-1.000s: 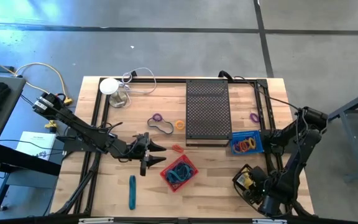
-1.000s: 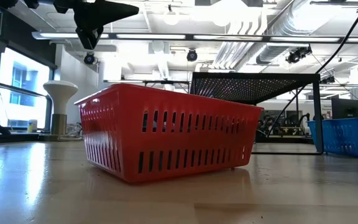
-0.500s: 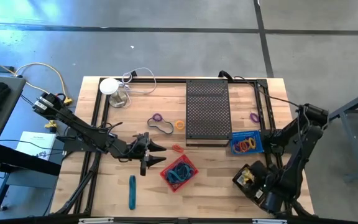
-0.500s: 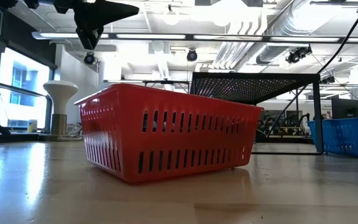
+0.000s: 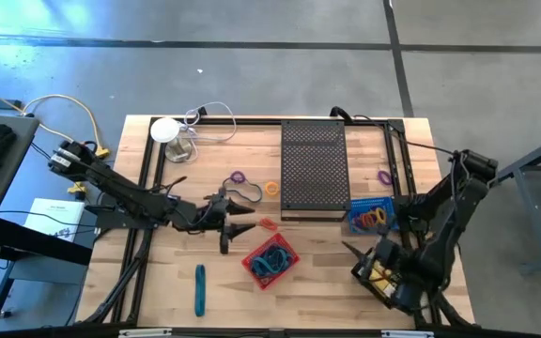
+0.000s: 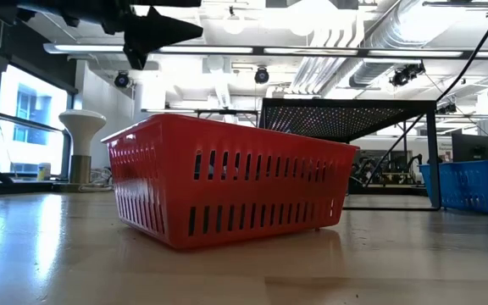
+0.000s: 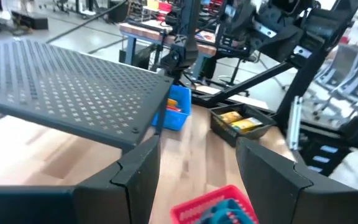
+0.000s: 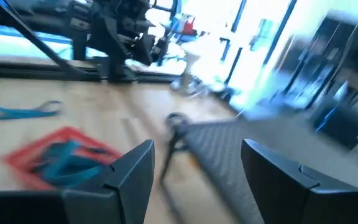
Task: Pick & Place Office Desk Supplies
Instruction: Put the purple spring keychain into the blue basket
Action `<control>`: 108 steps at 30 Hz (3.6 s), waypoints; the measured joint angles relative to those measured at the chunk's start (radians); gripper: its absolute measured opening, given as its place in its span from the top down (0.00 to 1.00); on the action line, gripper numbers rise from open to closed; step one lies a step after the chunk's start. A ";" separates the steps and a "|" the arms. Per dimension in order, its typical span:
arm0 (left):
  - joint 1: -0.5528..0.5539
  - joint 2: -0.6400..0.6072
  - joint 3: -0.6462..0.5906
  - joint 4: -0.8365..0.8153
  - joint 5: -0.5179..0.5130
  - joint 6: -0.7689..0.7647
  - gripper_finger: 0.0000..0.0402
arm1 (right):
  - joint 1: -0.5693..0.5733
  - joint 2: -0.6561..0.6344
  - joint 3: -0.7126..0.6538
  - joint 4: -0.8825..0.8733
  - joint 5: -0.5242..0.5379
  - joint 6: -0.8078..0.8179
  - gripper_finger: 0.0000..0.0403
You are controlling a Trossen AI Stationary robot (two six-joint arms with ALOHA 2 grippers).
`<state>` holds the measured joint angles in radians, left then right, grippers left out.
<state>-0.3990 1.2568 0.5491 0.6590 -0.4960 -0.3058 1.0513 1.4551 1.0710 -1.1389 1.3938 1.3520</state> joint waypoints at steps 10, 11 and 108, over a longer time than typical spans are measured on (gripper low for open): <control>0.082 0.000 0.000 -0.001 0.000 0.139 0.49 | -0.347 -0.146 0.034 0.016 -0.231 -0.409 0.48; 0.093 0.000 0.000 -0.001 0.001 0.150 0.49 | -0.393 -0.168 0.034 0.011 -0.276 -0.464 0.49; 0.118 0.000 0.000 -0.167 0.010 0.174 0.49 | -1.825 -0.003 -0.321 0.086 -1.141 -0.663 0.99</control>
<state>-0.2812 1.2564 0.5488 0.4919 -0.4862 -0.1316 -0.7737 1.4525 0.7504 -1.0534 0.2530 0.6895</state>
